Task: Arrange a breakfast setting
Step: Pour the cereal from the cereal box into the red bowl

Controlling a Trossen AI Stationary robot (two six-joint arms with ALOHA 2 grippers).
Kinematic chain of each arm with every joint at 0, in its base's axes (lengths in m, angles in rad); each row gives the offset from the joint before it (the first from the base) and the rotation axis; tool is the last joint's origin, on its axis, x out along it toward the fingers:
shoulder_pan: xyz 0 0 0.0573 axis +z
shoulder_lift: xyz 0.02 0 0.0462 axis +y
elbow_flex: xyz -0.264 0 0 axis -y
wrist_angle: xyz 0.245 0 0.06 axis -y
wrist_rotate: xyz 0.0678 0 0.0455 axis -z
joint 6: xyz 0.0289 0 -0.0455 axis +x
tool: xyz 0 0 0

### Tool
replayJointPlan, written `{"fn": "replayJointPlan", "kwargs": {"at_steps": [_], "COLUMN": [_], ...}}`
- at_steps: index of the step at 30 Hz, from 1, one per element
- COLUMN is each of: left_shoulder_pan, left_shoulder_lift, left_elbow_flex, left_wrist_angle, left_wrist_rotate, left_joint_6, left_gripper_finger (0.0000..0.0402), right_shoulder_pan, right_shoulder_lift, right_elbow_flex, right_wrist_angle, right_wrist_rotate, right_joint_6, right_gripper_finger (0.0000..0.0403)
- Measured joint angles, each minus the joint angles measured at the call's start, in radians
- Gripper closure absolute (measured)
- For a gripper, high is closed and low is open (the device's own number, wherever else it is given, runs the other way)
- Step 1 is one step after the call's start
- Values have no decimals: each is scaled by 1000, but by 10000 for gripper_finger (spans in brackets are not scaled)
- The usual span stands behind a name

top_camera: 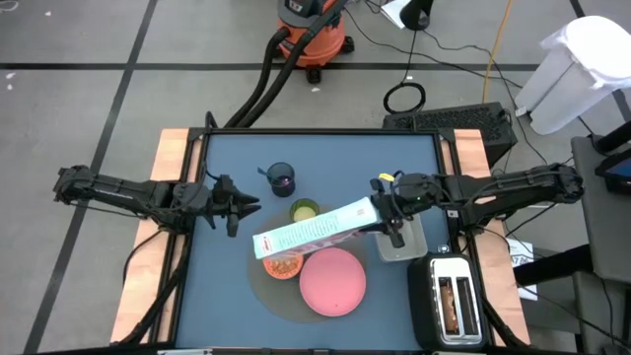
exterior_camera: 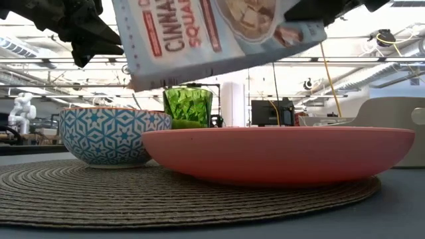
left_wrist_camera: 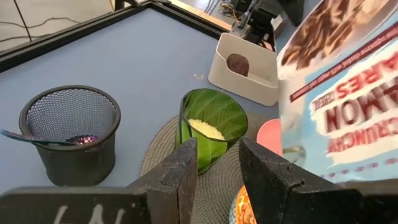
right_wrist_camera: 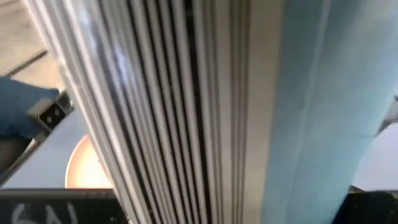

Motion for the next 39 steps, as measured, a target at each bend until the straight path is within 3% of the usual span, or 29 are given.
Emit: {"fn": "replayJointPlan", "kwargs": {"at_steps": [39], "left_shoulder_pan": [0], "left_shoulder_lift": [0], "left_elbow_flex": [0], "left_wrist_angle": [0], "left_wrist_rotate": [0], "left_joint_6": [1], "left_gripper_finger": [277], "right_shoulder_pan": [12], "right_shoulder_lift": [19], "right_elbow_flex": [-1], "right_wrist_angle": [-9], "right_wrist_rotate": [-23], "right_joint_6": [0], "right_gripper_finger": [243]}}
